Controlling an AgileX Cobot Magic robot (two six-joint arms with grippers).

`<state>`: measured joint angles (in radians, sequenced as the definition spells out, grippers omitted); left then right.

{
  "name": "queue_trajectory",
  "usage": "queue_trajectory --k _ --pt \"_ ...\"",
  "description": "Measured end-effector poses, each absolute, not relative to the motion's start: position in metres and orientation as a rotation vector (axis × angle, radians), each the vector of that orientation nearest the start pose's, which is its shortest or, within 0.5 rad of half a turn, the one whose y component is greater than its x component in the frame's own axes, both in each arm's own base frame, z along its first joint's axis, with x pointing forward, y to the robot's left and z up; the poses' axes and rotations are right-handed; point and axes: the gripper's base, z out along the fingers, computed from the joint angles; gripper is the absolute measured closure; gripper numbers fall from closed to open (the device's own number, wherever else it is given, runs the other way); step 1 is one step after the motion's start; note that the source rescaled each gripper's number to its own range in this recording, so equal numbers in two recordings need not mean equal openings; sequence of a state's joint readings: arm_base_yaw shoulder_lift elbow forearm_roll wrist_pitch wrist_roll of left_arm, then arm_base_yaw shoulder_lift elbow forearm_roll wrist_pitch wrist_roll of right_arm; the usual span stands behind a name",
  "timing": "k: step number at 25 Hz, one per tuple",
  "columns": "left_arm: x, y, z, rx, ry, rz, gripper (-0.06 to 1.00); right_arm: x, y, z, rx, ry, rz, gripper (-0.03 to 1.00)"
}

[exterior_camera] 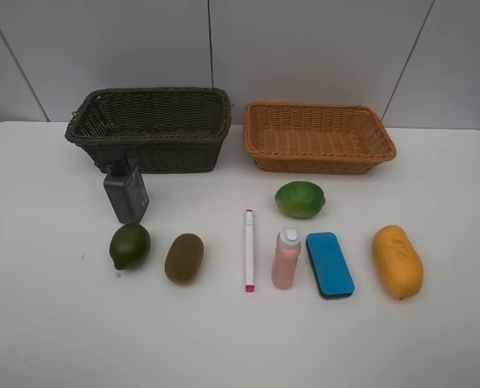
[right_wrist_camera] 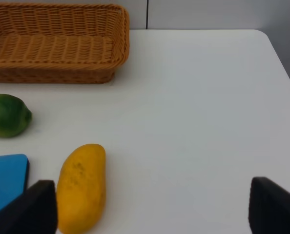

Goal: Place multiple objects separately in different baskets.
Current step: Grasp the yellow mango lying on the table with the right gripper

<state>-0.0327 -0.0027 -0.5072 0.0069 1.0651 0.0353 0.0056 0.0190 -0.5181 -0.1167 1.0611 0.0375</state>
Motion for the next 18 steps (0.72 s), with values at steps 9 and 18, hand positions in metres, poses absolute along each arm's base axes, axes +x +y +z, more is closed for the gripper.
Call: queue_trajectory --k 9,18 --pt "-0.0063 0.0008 0.2789 0.069 2.038 0.010 -0.06 -0.0043 -0.0093 0.2828 0.038 2.042 -0.113 -0.01" --pt "-0.0063 0.0008 0.2789 0.069 2.038 0.010 -0.06 -0.0043 -0.0093 0.2828 0.038 2.042 -0.113 -0.01"
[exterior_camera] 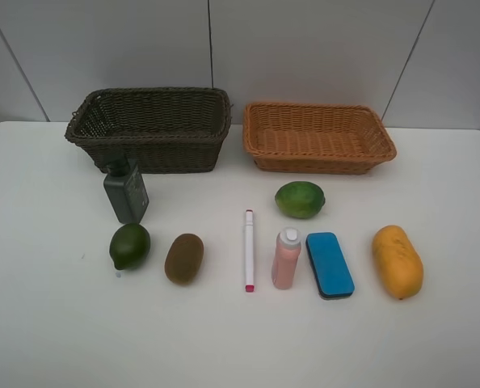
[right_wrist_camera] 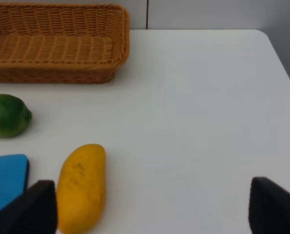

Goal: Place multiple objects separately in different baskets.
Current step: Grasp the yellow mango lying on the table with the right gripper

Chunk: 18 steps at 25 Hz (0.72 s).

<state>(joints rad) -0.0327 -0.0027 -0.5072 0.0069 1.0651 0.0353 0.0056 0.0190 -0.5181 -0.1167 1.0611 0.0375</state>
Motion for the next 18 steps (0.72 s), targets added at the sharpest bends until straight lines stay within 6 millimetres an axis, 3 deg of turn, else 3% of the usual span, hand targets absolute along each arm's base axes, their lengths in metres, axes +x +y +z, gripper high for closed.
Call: queue_trajectory --k 18 --pt "-0.0063 0.0008 0.2789 0.069 2.038 0.010 -0.06 -0.0043 -0.0093 0.2828 0.038 2.042 -0.113 -0.01"
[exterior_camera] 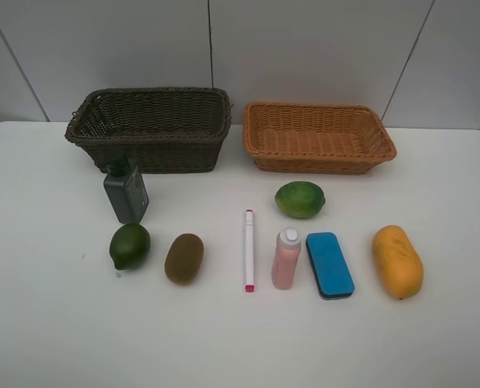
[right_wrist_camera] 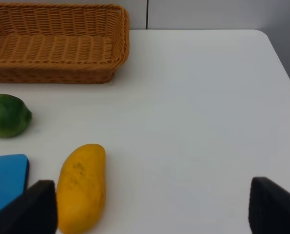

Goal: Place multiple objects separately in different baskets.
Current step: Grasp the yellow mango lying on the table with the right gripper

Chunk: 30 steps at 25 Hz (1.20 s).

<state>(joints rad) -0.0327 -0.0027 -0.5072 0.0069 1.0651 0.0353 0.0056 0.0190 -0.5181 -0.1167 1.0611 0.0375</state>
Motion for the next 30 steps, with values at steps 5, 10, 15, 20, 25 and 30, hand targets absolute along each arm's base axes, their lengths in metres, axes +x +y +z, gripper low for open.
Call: queue_trajectory --k 5,10,15,20,25,30 --pt "-0.0063 0.0008 0.2789 0.069 2.038 0.010 -0.06 -0.0043 -0.0093 0.2828 0.038 2.042 -0.113 -0.01" --pt "-0.0063 0.0008 0.2789 0.069 2.038 0.010 -0.06 -0.0043 -0.0093 0.2828 0.038 2.042 -0.113 -0.01" --pt "-0.0063 0.0008 0.2789 0.069 2.038 0.010 -0.06 -0.0043 -0.0093 0.2828 0.038 2.042 -0.113 -0.01" --pt "-0.0063 0.0008 0.2789 0.069 2.038 0.010 -0.06 -0.0042 -0.0090 0.2828 0.038 2.042 -0.109 -0.01" --pt "-0.0063 0.0008 0.2789 0.069 2.038 0.010 -0.06 -0.0042 -0.0087 0.2827 0.038 2.042 -0.104 -0.01" --pt "-0.0063 0.0008 0.2789 0.069 2.038 0.010 -0.06 -0.0042 -0.0087 0.2827 0.037 2.042 -0.103 -0.01"
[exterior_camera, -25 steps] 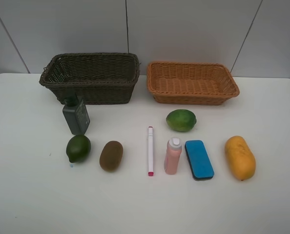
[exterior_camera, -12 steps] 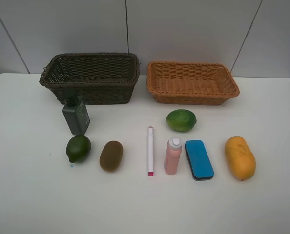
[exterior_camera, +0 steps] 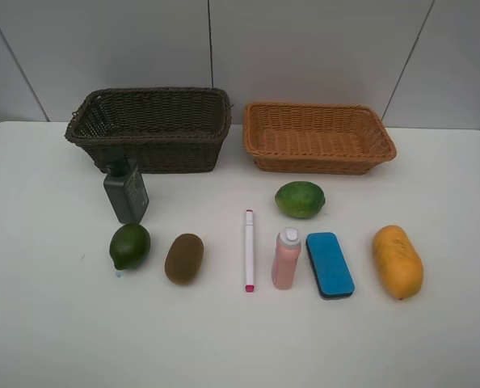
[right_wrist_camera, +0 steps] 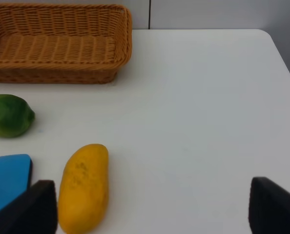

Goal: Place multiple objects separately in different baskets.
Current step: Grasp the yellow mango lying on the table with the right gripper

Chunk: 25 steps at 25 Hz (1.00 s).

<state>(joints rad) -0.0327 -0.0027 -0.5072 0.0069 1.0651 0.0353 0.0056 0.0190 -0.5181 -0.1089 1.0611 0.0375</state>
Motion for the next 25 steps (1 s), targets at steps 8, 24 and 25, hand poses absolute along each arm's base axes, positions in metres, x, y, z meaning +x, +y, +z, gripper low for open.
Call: queue_trajectory --k 8,24,25 --pt "-0.006 0.001 0.279 0.069 2.038 0.010 -0.06 -0.001 -0.008 0.283 0.037 2.059 -0.100 0.03" --pt "-0.006 0.001 0.279 0.069 2.038 0.010 -0.06 0.092 -0.005 0.303 0.023 2.508 -0.077 0.12" --pt "-0.006 0.001 0.279 0.069 2.038 0.010 -0.06 0.098 -0.005 0.302 0.023 2.531 -0.075 0.12"
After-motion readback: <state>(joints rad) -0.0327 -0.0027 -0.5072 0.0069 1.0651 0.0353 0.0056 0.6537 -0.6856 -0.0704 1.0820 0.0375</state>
